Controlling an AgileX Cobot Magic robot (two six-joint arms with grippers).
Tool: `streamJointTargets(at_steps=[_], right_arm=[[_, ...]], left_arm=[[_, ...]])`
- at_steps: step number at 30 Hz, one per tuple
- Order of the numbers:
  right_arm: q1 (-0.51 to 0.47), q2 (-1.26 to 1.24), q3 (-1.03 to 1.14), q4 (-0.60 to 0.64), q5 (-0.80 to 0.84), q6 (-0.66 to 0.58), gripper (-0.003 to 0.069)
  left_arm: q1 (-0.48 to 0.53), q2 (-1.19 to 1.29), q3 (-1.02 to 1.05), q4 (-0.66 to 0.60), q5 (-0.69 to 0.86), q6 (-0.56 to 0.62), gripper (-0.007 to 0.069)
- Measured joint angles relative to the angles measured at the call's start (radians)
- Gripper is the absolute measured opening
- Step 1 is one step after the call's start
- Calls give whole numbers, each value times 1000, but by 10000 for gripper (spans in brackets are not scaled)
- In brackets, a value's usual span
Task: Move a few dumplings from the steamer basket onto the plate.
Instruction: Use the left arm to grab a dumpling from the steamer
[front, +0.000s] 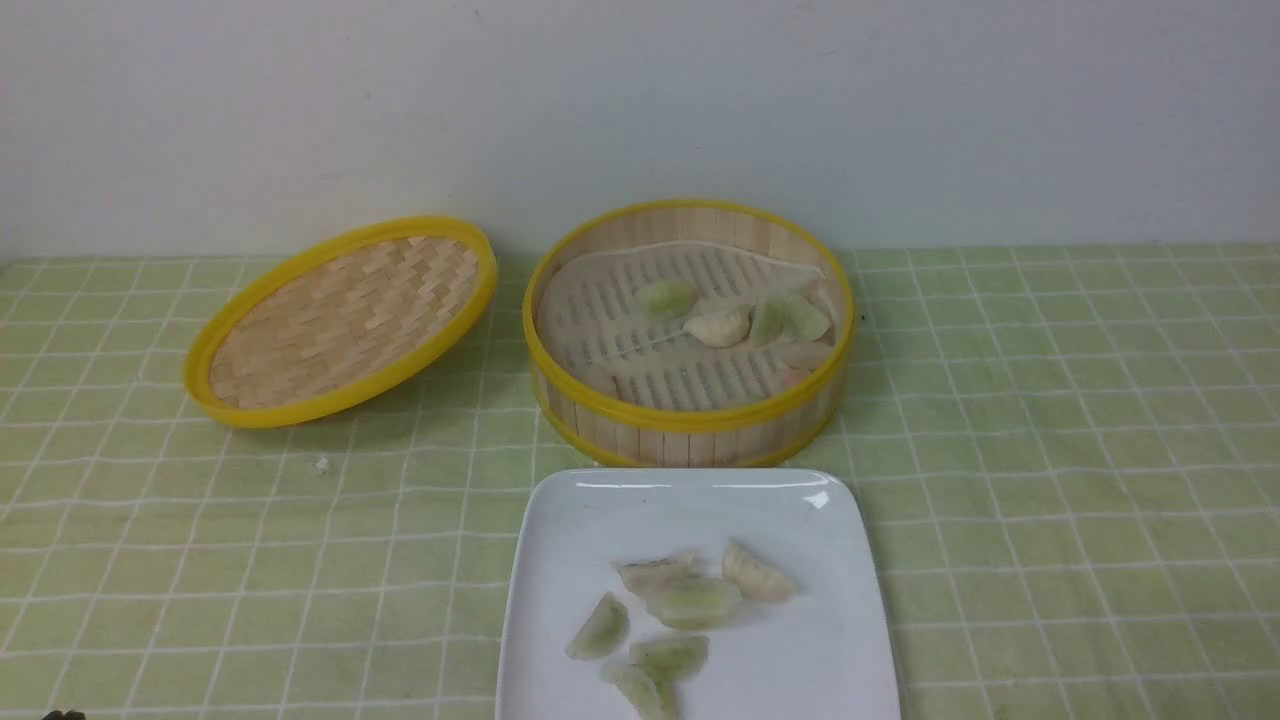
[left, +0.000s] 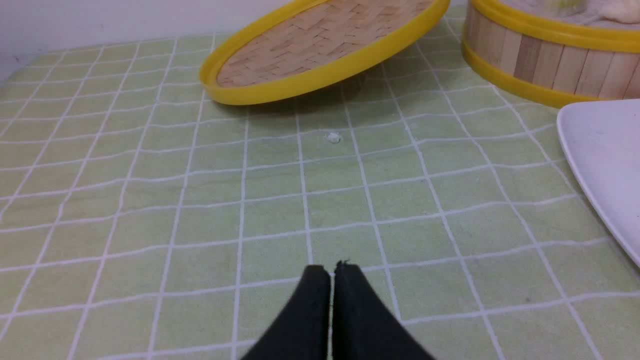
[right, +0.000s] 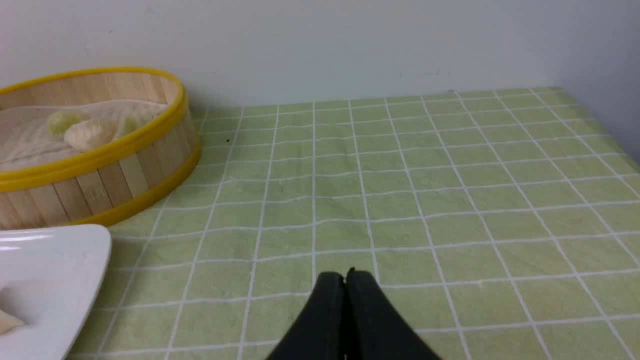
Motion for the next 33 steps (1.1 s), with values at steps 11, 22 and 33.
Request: streamJointTargets(at_steps=[11,22,33], right_arm=[[0,0,0,0,0,-1,-14],[0,0,0,0,0,-1,-14],[0,0,0,0,0,-4,-14]], left_arm=[[0,0,0,0,0,0,-6],[0,0,0,0,0,0,-6],[0,0,2,-309,-322,-68,-6]])
